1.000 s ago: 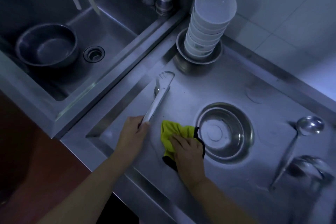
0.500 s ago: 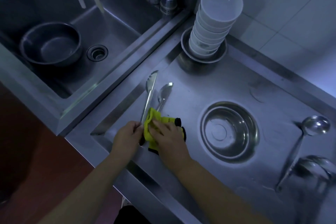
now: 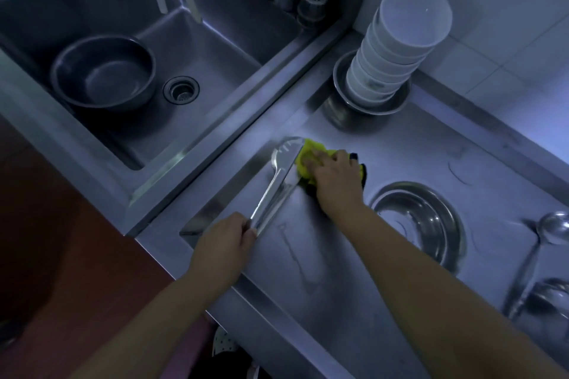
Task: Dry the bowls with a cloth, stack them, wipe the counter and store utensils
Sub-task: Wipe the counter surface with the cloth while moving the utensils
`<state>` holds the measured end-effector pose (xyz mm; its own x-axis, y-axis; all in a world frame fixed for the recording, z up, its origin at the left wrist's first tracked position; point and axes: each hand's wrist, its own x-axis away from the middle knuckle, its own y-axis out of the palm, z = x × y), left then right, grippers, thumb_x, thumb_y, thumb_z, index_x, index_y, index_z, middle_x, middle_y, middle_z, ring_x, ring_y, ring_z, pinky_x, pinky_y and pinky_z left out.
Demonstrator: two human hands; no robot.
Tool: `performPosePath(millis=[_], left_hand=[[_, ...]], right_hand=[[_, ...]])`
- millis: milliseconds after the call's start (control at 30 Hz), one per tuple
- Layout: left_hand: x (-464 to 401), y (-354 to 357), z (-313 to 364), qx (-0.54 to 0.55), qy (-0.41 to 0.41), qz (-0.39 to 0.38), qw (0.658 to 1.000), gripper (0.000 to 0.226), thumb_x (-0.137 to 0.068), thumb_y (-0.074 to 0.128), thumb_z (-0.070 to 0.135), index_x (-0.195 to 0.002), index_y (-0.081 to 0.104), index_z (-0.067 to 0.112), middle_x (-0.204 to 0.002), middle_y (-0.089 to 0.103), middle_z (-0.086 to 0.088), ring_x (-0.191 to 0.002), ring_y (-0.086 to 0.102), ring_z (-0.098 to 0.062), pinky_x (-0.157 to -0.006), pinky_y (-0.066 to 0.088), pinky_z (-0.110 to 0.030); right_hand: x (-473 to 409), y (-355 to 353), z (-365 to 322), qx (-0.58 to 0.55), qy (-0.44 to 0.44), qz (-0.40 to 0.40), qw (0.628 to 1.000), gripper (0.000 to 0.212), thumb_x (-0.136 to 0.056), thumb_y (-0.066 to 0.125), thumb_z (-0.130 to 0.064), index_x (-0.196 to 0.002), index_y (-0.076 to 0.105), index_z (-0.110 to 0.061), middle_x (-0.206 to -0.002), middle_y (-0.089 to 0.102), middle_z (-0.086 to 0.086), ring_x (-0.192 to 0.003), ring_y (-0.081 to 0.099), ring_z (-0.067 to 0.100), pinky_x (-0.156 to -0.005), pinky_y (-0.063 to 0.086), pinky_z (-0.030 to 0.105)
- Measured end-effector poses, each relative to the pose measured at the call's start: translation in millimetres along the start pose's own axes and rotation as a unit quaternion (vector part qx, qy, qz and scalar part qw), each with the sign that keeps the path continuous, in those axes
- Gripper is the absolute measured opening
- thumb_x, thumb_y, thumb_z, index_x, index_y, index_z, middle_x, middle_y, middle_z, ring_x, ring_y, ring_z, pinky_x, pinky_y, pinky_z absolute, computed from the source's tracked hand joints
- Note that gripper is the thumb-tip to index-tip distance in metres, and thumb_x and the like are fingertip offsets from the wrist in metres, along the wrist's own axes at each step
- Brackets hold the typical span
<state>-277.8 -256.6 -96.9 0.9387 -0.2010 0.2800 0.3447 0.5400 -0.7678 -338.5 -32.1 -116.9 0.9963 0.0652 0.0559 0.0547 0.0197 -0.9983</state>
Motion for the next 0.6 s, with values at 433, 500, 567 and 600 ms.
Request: performPosePath(millis=[433, 500, 567, 600], left_hand=[[0, -63, -46, 0.116, -0.038, 0.127, 0.984, 0.019, -0.093, 0.044, 0.026, -0.075, 0.050, 0.026, -0.062, 0.054, 0.004, -0.058, 0.051, -0.012, -0.051, 0.035, -0.029], [0, -70, -54, 0.116, -0.027, 0.141, 0.983, 0.018, -0.093, 0.044, 0.026, -0.076, 0.051, 0.025, -0.064, 0.054, 0.004, -0.059, 0.051, -0.012, -0.052, 0.035, -0.030], [1, -74, -60, 0.118, -0.024, 0.144, 0.982, 0.019, -0.093, 0.044, 0.026, -0.076, 0.052, 0.023, -0.065, 0.055, 0.002, -0.059, 0.051, -0.015, -0.052, 0.036, -0.031], [2, -75, -62, 0.120, -0.026, 0.144, 0.982, 0.019, -0.093, 0.044, 0.027, -0.076, 0.052, 0.022, -0.064, 0.055, 0.001, -0.059, 0.051, -0.015, -0.052, 0.037, -0.031]], right_hand=[[-47, 32, -2, -0.107, 0.134, -0.018, 0.985, 0.057, -0.098, 0.036, -0.042, -0.151, 0.020, -0.027, -0.160, 0.007, 0.007, -0.147, -0.002, 0.028, -0.117, -0.005, 0.043], [-48, 33, -24, -0.114, 0.108, -0.018, 0.987, 0.058, -0.098, 0.035, -0.042, -0.151, 0.018, -0.026, -0.160, 0.007, 0.006, -0.147, -0.001, 0.026, -0.117, -0.004, 0.043], [-34, 34, -52, -0.116, 0.086, -0.012, 0.989, 0.061, -0.097, 0.036, -0.043, -0.152, 0.017, -0.024, -0.160, 0.009, 0.007, -0.147, 0.002, 0.026, -0.118, -0.002, 0.042], [-22, 35, -68, -0.111, 0.069, -0.007, 0.991, 0.061, -0.097, 0.036, -0.043, -0.152, 0.018, -0.023, -0.159, 0.011, 0.008, -0.147, 0.004, 0.026, -0.118, -0.001, 0.042]])
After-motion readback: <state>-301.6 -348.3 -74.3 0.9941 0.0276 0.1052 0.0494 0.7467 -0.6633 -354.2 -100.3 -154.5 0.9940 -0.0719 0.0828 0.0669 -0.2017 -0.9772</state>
